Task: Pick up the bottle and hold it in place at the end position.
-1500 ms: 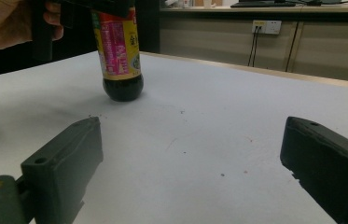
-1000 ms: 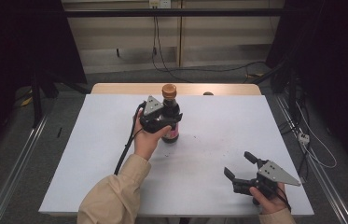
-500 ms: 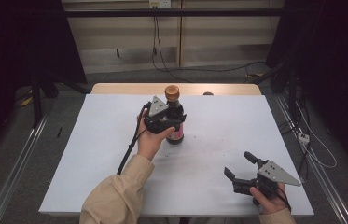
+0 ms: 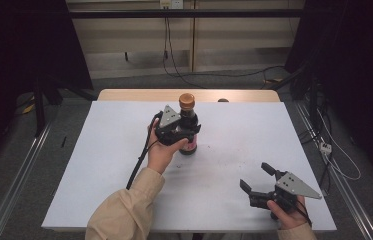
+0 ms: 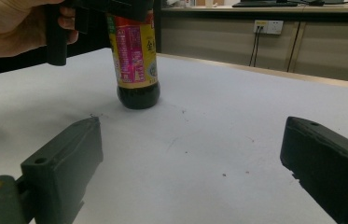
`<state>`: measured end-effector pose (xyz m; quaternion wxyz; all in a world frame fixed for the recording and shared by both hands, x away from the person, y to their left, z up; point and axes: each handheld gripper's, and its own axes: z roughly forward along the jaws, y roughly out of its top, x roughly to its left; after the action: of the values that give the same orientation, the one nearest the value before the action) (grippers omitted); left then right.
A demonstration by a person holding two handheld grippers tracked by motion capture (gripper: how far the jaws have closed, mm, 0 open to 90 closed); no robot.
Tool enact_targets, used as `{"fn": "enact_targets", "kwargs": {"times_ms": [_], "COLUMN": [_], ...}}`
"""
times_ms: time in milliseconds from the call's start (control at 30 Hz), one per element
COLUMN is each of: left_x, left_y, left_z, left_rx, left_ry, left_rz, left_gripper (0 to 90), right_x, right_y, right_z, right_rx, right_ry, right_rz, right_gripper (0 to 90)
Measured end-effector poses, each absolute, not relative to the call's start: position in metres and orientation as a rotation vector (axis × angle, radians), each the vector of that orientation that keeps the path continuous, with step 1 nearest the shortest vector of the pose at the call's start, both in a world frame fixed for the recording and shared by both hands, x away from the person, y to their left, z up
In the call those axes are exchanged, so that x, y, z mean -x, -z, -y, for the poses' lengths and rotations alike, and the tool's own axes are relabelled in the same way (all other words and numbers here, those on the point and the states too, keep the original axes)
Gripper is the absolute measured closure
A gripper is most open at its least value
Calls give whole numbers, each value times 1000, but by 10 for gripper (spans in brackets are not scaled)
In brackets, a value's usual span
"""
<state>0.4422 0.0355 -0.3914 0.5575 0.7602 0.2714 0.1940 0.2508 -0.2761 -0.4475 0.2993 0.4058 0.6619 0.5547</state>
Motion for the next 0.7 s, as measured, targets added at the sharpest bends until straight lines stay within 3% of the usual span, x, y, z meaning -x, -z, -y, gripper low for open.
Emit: {"fn": "enact_targets", "kwargs": {"times_ms": [700], "left_x": [-451], "left_y": [389], "left_z": [-42], "left_rx": [-1838], "left_ry": [-390], "left_rz": [-551], "left_gripper": [266], "right_x": [-253], "right_y": [450], "right_z": [273], "right_rx": [-1084], "right_ry": [-1462], "right_rz": [-1781], "right_gripper": [50]}}
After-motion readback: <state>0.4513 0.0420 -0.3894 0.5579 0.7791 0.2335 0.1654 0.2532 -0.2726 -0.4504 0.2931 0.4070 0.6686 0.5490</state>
